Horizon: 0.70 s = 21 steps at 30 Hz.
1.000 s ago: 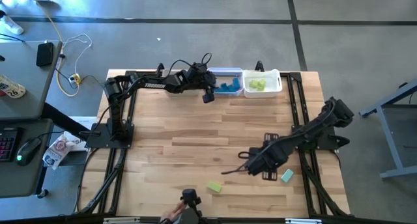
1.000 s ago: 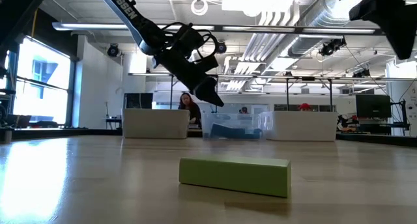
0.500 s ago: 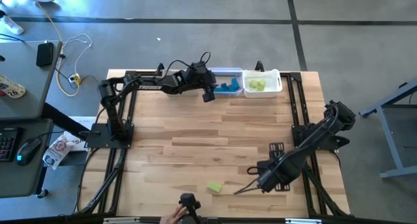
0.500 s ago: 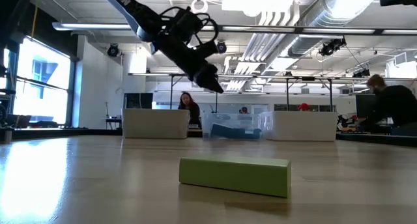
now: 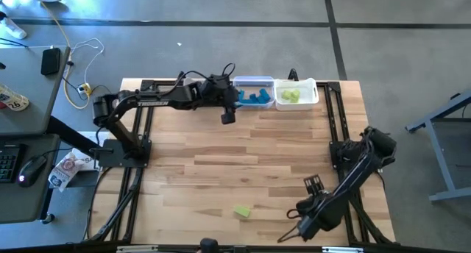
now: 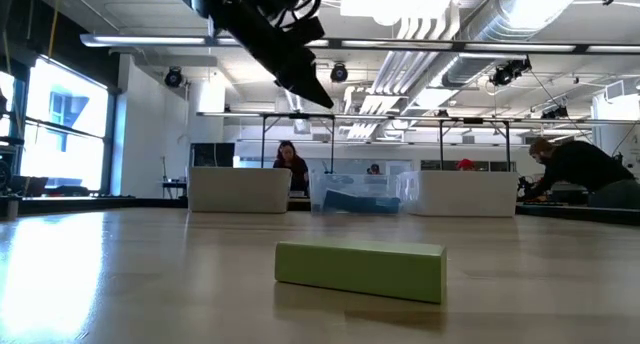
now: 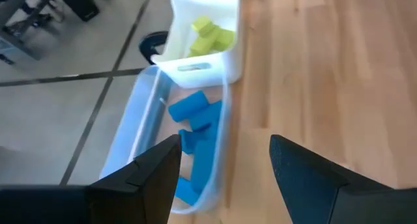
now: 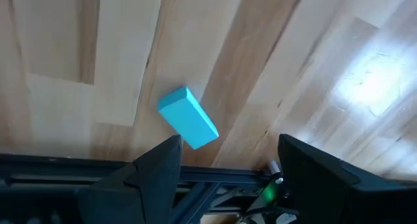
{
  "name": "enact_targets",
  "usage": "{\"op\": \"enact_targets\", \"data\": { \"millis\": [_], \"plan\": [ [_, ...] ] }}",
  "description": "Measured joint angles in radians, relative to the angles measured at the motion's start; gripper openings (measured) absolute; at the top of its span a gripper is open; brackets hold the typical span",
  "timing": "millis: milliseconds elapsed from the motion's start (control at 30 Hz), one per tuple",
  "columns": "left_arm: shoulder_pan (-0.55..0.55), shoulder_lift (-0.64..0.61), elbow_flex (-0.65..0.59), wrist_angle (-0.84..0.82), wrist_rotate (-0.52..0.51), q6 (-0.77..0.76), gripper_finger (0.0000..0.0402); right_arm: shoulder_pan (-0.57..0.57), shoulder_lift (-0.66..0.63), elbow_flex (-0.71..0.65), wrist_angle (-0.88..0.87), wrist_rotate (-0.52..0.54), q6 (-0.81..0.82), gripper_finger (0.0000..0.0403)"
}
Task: Sort & place blocks by color
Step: Put the light blue block into the gray bin
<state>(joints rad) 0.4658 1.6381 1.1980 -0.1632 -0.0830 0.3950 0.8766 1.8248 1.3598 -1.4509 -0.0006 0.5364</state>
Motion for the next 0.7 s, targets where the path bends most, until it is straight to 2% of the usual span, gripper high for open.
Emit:
{"op": "enact_targets", "data": {
  "millis": [300,700],
  "plan": [
    [-0.052,-0.055,0.0,-0.054,0.0,0.0,0.022,0.077,0.102,0.0,0.008,-0.032,-0.1,0.0243],
    [-0.056,-0.056,0.0,-0.054,0.0,0.0,0.022,0.128,0.197,0.0,0.042,-0.035,-0.109,0.0243]
  ]
}}
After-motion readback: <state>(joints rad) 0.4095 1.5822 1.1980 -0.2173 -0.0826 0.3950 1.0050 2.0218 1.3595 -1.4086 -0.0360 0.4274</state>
